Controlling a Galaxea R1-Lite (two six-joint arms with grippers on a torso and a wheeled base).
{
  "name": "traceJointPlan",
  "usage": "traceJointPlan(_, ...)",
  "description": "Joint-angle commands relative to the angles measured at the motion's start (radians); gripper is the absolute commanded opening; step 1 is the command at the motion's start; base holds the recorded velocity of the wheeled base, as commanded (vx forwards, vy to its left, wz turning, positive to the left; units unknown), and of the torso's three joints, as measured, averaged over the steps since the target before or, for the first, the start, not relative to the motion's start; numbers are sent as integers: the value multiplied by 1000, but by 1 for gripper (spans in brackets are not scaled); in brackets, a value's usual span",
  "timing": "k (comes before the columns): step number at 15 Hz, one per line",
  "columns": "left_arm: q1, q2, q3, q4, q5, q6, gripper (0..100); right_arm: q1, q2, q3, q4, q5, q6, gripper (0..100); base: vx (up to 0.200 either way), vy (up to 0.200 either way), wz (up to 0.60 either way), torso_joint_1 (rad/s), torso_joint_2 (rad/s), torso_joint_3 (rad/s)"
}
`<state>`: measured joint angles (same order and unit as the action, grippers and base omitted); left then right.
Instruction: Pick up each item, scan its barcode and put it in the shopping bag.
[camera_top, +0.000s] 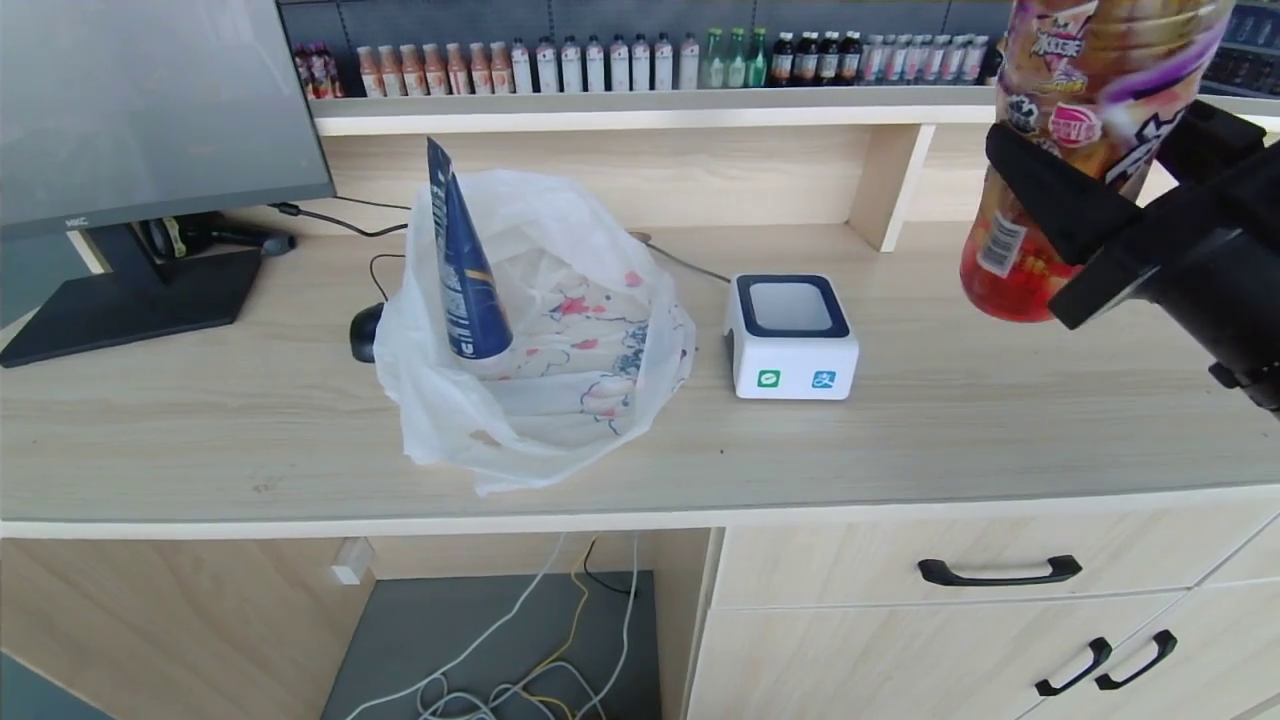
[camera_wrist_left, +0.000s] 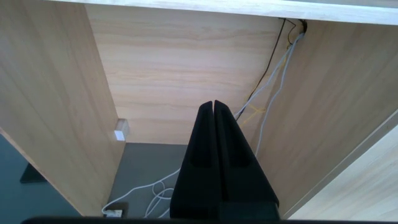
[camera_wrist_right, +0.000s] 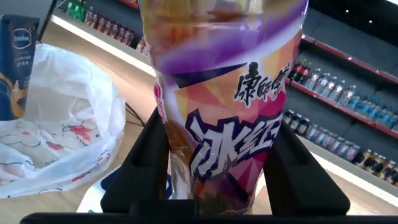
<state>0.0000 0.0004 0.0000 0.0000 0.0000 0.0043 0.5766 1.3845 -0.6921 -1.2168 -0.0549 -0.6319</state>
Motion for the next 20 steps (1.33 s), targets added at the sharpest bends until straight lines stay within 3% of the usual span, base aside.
traceJointPlan(1,0,0,0,0,0,0,0,34,93,-66,-17,64,-106,0,0,0,0,0,0,0)
traceJointPlan(7,0,0,0,0,0,0,0,19,314,-224,-56,480,-307,0,0,0,0,0,0,0)
traceJointPlan(13,0,0,0,0,0,0,0,-20,400,-271,-36,601,-500,0,0,0,0,0,0,0)
traceJointPlan(20,0,0,0,0,0,0,0,-101,443,-273,-36,661,-581,0,0,0,0,0,0,0)
